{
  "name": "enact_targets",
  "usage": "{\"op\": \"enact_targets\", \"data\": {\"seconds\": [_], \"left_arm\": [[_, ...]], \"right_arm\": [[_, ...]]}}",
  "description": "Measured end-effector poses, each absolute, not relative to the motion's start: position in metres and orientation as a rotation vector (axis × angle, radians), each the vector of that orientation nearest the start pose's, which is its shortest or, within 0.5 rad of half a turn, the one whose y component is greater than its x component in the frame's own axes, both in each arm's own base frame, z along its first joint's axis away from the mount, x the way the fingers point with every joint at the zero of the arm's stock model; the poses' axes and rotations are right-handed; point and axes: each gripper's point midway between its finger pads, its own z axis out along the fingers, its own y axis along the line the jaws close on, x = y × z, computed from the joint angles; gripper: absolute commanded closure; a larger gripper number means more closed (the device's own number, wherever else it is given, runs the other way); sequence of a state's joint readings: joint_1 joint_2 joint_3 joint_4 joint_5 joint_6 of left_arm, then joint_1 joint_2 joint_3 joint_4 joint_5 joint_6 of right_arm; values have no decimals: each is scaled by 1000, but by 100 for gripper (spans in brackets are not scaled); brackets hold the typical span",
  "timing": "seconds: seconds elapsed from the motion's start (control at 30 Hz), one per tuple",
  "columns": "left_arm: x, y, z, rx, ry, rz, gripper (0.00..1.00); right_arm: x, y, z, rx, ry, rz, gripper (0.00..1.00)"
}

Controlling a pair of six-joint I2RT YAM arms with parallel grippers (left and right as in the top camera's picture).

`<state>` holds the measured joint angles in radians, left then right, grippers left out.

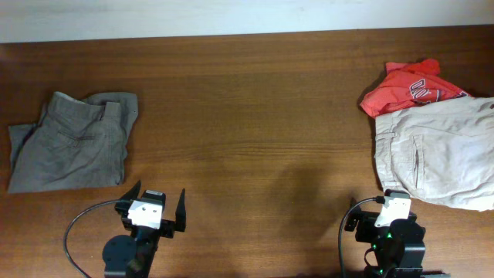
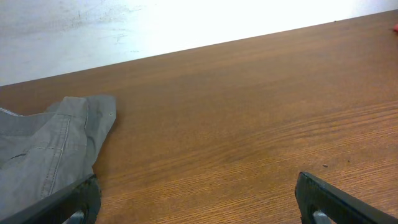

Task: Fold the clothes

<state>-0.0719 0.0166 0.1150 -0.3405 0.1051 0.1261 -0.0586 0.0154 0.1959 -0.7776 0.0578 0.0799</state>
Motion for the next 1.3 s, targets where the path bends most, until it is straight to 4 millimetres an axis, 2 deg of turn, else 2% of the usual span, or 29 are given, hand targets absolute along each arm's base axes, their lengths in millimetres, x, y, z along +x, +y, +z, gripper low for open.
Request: {"op": "enact_targets", "data": {"seconds": [0.57,0.67,0.83,0.9,0.97,1.03,1.17,1.3], "left_arm": [[231,-33,147,247,1778,-48,1],[233,-34,157,246,1737,-46,1],[233,-41,164,277,1701,-83,1],[234,-45,176,288,1647,-95,1],[234,-47,193,293,1579,-100,1],[234,-48,199,289,1563,-109,1],[233,-49,212,281,1613,-136,0],[241,-50,250,275,1667,-152,1]], "right_arm": [[192,-21,87,181,2135,-50,1],[202,-16,105,186,2053,3,1],[210,14,121,188,1989,263,1],[210,24,124,179,1977,343,1],[213,36,137,148,1930,431,1],[215,42,147,123,1893,472,1],[213,55,176,70,1817,557,1],[207,56,225,48,1761,561,1]]}}
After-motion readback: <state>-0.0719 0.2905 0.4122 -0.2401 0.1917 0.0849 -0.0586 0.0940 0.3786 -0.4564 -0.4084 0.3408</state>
